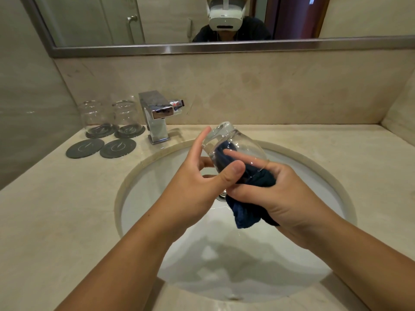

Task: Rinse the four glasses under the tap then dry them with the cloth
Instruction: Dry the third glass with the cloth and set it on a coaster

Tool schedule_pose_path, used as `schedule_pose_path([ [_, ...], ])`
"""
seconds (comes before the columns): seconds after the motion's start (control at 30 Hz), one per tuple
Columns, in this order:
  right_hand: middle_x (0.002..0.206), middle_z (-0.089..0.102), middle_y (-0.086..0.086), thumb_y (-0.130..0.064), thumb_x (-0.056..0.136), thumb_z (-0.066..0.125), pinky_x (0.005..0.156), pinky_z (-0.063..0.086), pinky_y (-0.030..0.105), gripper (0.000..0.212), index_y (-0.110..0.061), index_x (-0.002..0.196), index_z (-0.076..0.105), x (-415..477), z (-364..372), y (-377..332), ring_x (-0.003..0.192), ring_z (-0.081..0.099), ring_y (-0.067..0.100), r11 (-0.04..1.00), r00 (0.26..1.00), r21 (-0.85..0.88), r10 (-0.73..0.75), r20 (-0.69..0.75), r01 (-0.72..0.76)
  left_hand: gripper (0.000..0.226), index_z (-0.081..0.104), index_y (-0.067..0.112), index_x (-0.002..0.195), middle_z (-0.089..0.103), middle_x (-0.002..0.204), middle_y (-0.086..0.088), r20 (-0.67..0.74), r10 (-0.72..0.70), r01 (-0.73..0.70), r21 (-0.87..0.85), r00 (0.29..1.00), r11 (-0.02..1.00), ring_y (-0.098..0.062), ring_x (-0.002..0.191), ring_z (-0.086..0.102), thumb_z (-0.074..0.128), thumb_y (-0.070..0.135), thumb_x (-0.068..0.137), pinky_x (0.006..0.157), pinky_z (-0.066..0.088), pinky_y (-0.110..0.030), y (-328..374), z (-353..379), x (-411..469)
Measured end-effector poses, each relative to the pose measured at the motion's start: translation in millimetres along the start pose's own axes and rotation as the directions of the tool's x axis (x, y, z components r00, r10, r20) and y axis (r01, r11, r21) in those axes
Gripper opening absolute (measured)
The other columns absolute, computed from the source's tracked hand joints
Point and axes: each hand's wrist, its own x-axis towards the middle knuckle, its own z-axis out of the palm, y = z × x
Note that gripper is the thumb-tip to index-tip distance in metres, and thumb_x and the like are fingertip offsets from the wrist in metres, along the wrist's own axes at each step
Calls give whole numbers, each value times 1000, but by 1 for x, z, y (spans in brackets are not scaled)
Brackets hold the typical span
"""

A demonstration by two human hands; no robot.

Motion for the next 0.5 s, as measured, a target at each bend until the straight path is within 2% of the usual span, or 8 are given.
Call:
schedule_pose_path([
  [0.07, 111, 80, 15, -1, 79, 81, 88, 59, 36, 55, -39, 120, 80, 1, -2, -1, 88, 76, 25, 998, 999, 48, 26, 34, -28, 102, 31, 50, 162, 64, 143, -7, 0, -6, 6, -15, 1000, 1000, -18, 116, 76, 85, 57, 76, 110, 54, -52, 0, -4, 1],
  [0.13, 118, 76, 22, -2, 74, 81, 86, 61, 33, 57, -35, 120, 80, 2, -3, -3, 92, 73, 28, 989, 996, 135, 47, 79, -58, 104, 30, 49, 163, 60, 149, -8, 10, -14, 14, -28, 1000, 1000, -21, 120, 75, 85, 55, 75, 113, 50, -57, -1, -7, 1],
  [0.27, 119, 78, 15, -4, 66, 79, 86, 61, 32, 59, -32, 119, 81, 4, -6, -2, 92, 72, 27, 974, 996, 220, 43, 82, -60, 102, 28, 58, 162, 67, 145, 6, 20, -8, 9, -72, 1000, 997, -17, 127, 71, 88, 41, 81, 115, 48, -52, -2, -8, 0],
  [0.37, 114, 80, 13, -1, 70, 79, 84, 63, 30, 56, -33, 116, 82, 5, -8, 0, 90, 73, 26, 985, 999, 169, 38, 38, -44, 99, 31, 61, 159, 67, 146, 3, 47, -17, 22, -110, 999, 994, -22, 127, 71, 88, 30, 84, 117, 47, -52, -2, -7, -2],
  [0.43, 111, 80, 15, 4, 80, 79, 84, 62, 32, 55, -37, 117, 81, 4, -6, 1, 89, 73, 26, 994, 999, 106, 33, 33, -37, 103, 32, 60, 159, 65, 148, -2, 60, -33, 40, -133, 998, 990, -24, 129, 70, 90, 34, 79, 118, 46, -52, -1, -6, -3],
  [0.5, 99, 80, 15, 2, 86, 78, 81, 55, 41, 56, -44, 118, 79, 2, -3, 2, 83, 72, 25, 1000, 999, 8, 18, 31, -18, 107, 31, 56, 161, 66, 146, -3, 38, -35, 39, -126, 999, 991, -20, 127, 71, 90, 41, 73, 116, 49, -49, 1, -3, -3],
])
